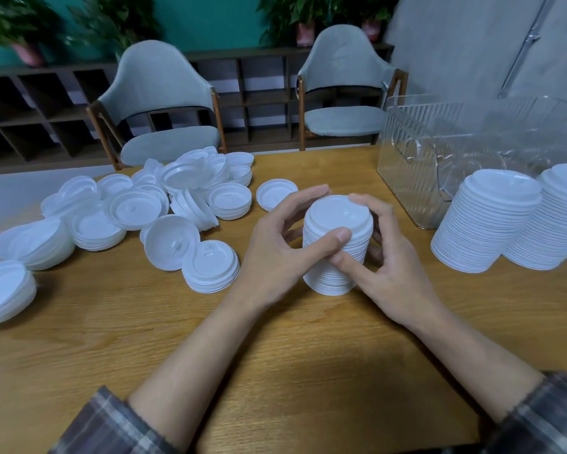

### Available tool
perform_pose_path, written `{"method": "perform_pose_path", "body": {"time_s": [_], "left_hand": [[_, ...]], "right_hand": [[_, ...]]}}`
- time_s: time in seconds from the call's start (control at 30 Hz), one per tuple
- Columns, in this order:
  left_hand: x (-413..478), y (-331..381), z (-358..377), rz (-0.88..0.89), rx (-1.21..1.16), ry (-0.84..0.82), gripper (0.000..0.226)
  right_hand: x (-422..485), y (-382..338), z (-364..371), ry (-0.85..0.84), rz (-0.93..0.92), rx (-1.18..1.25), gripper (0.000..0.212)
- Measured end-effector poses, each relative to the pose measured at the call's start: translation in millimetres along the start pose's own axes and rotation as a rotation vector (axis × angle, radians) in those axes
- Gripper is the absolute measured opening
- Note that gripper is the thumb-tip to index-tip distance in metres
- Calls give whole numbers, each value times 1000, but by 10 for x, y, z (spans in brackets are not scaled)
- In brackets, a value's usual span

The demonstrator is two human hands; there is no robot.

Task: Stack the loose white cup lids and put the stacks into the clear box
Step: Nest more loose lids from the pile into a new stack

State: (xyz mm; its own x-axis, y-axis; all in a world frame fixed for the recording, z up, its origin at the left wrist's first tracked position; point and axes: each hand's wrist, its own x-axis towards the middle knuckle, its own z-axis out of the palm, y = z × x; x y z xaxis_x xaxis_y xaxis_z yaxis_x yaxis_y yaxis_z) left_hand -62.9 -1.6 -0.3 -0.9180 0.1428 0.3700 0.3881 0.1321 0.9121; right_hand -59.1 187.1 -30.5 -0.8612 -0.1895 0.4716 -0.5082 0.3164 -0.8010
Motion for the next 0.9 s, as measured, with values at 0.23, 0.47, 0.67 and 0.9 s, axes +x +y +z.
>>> {"method": "perform_pose_path", "body": {"time_s": [0.23, 0.47, 0.67, 0.9], "left_hand": [[-26, -73, 19, -44, -76, -20, 53], [-48, -178, -13, -25, 96, -101, 53], [75, -516, -143, 17, 500, 50, 47], [343, -708, -103, -24, 854, 0, 59]], "right_hand": [[-16, 29, 23, -76, 34, -114, 106], [-3, 91, -1, -5, 2, -117, 104], [56, 153, -45, 89, 30, -138, 104], [109, 197, -93, 174, 33, -174, 102]]}}
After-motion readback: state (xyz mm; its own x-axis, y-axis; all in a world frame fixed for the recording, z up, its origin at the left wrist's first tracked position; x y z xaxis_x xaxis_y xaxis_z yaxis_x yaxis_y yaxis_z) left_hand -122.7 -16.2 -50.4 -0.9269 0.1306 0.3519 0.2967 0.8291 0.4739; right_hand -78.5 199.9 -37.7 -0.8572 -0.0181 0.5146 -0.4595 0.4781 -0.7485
